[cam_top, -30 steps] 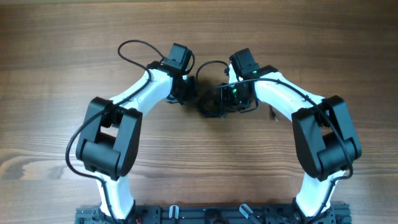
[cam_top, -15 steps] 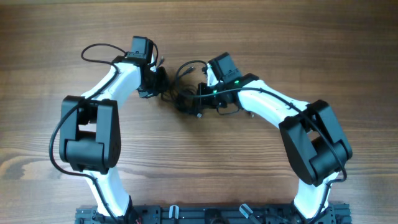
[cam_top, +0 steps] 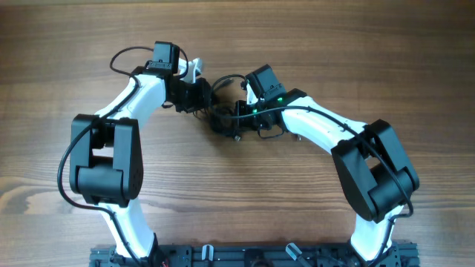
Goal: Untangle cables
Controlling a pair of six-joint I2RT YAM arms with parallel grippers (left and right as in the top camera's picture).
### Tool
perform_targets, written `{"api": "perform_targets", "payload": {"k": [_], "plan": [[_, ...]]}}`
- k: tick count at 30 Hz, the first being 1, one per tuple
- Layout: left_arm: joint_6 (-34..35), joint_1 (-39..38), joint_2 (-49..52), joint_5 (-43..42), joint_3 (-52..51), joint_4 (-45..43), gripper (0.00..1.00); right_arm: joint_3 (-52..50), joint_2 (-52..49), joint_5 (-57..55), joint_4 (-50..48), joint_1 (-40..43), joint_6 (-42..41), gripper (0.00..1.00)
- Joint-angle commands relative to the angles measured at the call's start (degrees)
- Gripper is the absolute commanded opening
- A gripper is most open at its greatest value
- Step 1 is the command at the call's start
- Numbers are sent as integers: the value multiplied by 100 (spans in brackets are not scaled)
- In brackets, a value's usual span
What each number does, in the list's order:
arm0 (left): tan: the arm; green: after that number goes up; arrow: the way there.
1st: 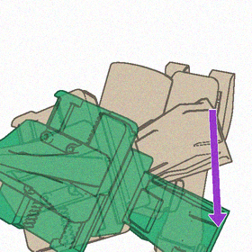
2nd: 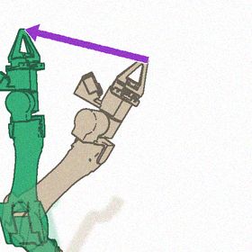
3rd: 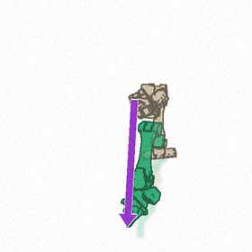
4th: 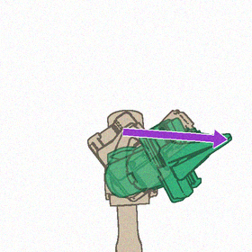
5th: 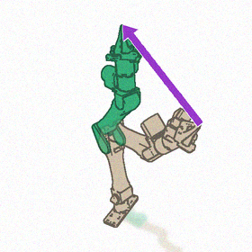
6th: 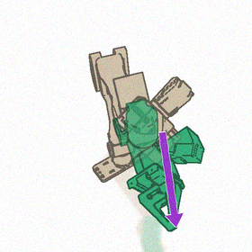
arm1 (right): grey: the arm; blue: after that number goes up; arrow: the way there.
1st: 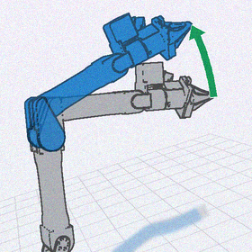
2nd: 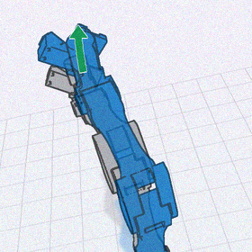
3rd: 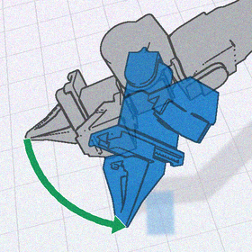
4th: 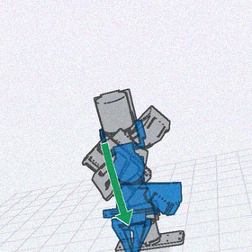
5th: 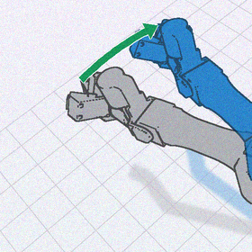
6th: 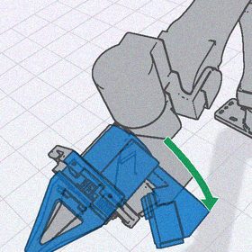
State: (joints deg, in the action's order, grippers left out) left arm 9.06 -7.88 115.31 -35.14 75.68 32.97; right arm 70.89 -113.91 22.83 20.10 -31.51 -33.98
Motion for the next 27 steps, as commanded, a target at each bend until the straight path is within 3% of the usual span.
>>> {"api": "perform_targets", "payload": {"k": [1, 7, 10, 15, 27], "plan": [[-994, -28, -13, -50, -68, -22, 35, -26, -116, -127, 7, 28, 103, 4], [-1790, -127, -11, 284, -70, -72, 38, -26, -116, -125, 7, 28, 98, 4], [-1788, -295, -11, 428, -70, -201, 38, -26, -116, -125, 7, 26, 96, 4], [-1784, -527, -11, 1235, -70, -256, 22, -26, -116, -127, 0, 28, 94, 4], [-1766, -590, 186, 1508, -70, -234, 31, -26, -116, -127, -2, 28, 96, 5]]}}
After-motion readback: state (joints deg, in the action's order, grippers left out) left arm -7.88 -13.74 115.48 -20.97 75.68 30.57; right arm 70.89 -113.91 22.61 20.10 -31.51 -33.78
